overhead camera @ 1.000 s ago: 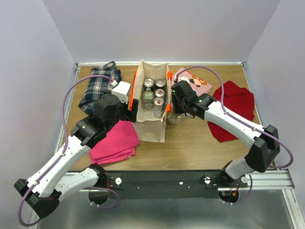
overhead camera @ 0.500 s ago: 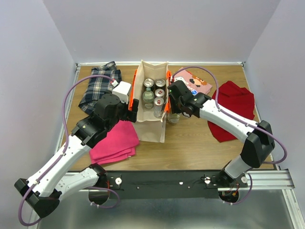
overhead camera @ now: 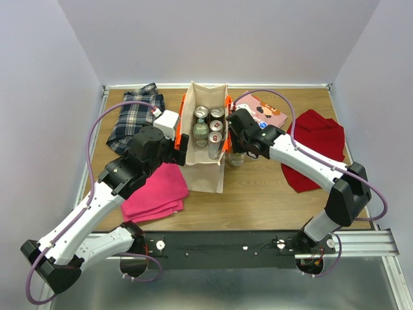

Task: Take the beverage out of the canvas bag
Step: Place the drink at the center of the board.

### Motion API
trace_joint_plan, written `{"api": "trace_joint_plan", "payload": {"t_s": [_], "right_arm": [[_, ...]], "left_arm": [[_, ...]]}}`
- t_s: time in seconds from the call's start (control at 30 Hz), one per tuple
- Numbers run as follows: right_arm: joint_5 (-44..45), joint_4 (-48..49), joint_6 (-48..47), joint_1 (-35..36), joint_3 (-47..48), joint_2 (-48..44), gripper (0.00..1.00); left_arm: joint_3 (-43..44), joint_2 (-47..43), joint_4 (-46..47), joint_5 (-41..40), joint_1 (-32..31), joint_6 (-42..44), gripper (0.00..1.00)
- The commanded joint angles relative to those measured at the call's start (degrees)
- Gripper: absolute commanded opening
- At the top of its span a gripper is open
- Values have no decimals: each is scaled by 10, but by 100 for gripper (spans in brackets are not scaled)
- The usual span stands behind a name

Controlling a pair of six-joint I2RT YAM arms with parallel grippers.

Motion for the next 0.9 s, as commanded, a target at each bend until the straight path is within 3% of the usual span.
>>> {"api": "trace_joint_plan", "payload": {"t_s": [0.0, 0.07, 0.13, 0.17, 0.2, 0.3, 0.37, 0.87], "right_arm": [[33, 32, 3, 0, 29, -11, 21], [33, 35, 4, 0, 25, -15, 38], [34, 35, 6, 0, 24, -17, 40], [34, 35, 8, 0, 24, -20, 52], [36, 35, 9, 0, 24, -21, 58], [37, 36, 13, 0, 22, -26, 59], [38, 35, 16, 0, 23, -28, 71], [36, 6, 11, 0, 80, -84, 76]], "left_arm": [[-3, 1, 13, -1, 0, 4, 99], [-1, 2, 14, 0, 0, 4, 99], [0, 3, 14, 0, 0, 4, 99], [0, 3, 14, 1, 0, 4, 99], [1, 3, 14, 2, 0, 4, 99], [1, 2, 13, 4, 0, 5, 99], [2, 2, 13, 5, 0, 5, 99], [-3, 7, 17, 78, 0, 21, 99]]}}
